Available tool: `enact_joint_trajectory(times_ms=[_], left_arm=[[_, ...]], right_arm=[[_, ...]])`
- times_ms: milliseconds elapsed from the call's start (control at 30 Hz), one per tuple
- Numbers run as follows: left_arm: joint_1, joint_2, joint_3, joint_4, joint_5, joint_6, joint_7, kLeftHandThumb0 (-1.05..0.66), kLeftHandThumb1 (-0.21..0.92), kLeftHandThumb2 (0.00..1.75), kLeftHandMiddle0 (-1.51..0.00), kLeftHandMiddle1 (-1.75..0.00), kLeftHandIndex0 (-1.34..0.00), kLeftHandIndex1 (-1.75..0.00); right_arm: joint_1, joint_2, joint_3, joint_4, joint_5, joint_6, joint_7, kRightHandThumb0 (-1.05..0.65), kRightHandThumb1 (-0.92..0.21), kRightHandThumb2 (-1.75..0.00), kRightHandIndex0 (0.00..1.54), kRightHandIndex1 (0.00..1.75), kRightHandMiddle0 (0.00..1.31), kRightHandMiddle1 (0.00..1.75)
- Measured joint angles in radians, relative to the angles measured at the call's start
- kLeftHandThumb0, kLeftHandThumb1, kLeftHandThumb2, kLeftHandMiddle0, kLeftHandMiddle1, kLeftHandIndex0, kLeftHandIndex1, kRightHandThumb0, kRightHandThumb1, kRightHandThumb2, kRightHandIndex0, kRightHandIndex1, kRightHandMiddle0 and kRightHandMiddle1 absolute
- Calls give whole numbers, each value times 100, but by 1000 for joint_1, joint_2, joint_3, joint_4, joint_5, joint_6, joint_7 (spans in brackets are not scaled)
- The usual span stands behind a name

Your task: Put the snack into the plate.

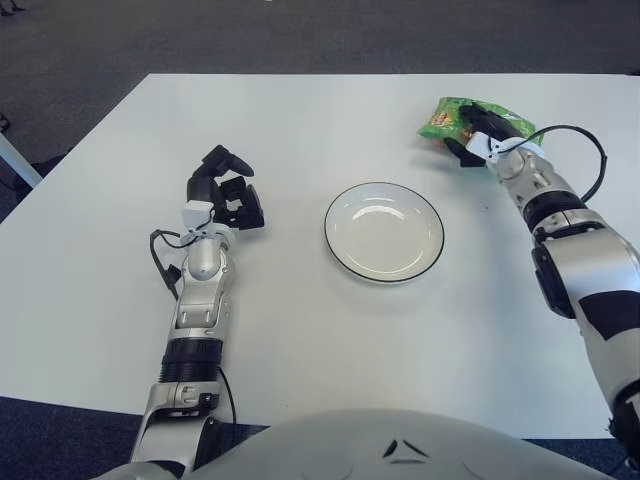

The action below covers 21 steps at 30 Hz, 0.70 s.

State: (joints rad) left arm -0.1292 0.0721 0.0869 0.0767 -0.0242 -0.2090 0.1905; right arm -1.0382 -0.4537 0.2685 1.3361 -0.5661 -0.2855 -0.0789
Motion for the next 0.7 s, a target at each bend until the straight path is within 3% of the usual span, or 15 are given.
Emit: enact_joint_trajectory(times_ms=[133,267,467,700], left_arm=[[0,0,0,0,0,0,1,-62,2,168,-131,-175,-87,-175],[0,0,0,1,0,0,1,-62,2,168,-131,-175,-87,-175],[1,2,0,4,0,0,3,-62,2,168,-131,-175,-87,-175],[1,5,-1,7,1,1,3,-62,2,169,-131,-175,-87,-175]], right_arm=[[21,-28,1,-26,1,-50,23,-89,-92,-85,11,12,0,54],[57,-67,1,-74,4,-111,54,-85,-92,-83,2,31,0,55],[158,-136,-1,-234,17,-197,93,-81,-92,-81,0,39,0,60],[269,-189,-16,-451,31,-206,123,-79,-92,-76,0,53,0,72]])
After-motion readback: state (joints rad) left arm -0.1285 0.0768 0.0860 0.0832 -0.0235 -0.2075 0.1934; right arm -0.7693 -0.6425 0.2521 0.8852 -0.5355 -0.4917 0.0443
